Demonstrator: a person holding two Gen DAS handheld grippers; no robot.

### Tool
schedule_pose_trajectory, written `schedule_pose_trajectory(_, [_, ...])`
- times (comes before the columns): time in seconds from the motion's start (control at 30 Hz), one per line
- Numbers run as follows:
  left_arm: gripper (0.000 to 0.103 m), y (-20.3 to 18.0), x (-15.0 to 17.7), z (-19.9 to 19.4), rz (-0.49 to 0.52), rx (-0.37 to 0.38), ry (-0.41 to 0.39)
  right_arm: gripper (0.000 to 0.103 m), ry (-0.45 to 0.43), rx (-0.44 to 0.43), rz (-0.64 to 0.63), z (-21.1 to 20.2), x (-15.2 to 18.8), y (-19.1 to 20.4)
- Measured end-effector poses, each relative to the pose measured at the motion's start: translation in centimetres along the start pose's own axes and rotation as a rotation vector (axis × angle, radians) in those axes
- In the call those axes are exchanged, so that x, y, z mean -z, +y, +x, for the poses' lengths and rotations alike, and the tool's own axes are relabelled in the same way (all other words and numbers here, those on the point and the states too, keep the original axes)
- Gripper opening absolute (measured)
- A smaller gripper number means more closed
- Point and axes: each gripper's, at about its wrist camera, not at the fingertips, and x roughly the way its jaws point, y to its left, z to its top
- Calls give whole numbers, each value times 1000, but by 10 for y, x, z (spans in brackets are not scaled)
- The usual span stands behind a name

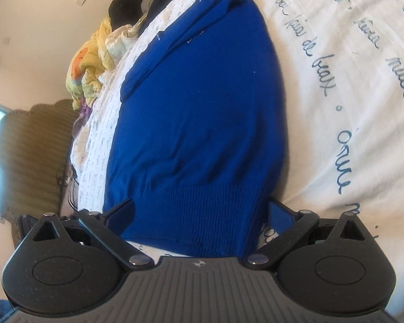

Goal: Fold small clothes

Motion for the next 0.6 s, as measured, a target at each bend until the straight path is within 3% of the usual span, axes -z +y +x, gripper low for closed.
schedule_pose_trajectory(0.03, [72, 0, 0, -1, 7, -11, 0, 84, 2, 28, -15, 2, -3, 4])
schedule_pose_trajectory(0.07, [64, -1, 1, 0, 13, -23, 5, 48, 11, 69, -22, 4, -8, 4])
schedule_pose_trajectory(0.1, [47, -2, 0, 1, 21, -46, 11, 19, 27, 111, -26, 3, -10, -1])
schedule_pose_trajectory(0.13, [26, -1, -1, 1, 27, -65, 21, 16, 25, 119, -33, 3, -8, -1])
schedule_pose_trajectory(0.2, [4, 2, -5, 5, 25, -107, 55, 10, 25, 108, -24, 7, -9, 1])
schedule_pose_trajectory(0.3, [3, -1, -10, -9, 58, -128, 48, 5, 26, 152, -94, 7, -10, 15])
schedule_pose_trajectory(0.4, [4, -16, -10, -27, 174, -153, 31, 4, 11, 173, -173, -8, -12, 34])
schedule_pose_trajectory(0.47, [5, -12, -5, -21, 204, -192, 64, 4, 34, 233, -199, -5, -10, 36])
schedule_pose_trajectory(0.6, [9, -7, 1, -13, 225, -242, 98, 7, 67, 226, -195, 17, -7, 39])
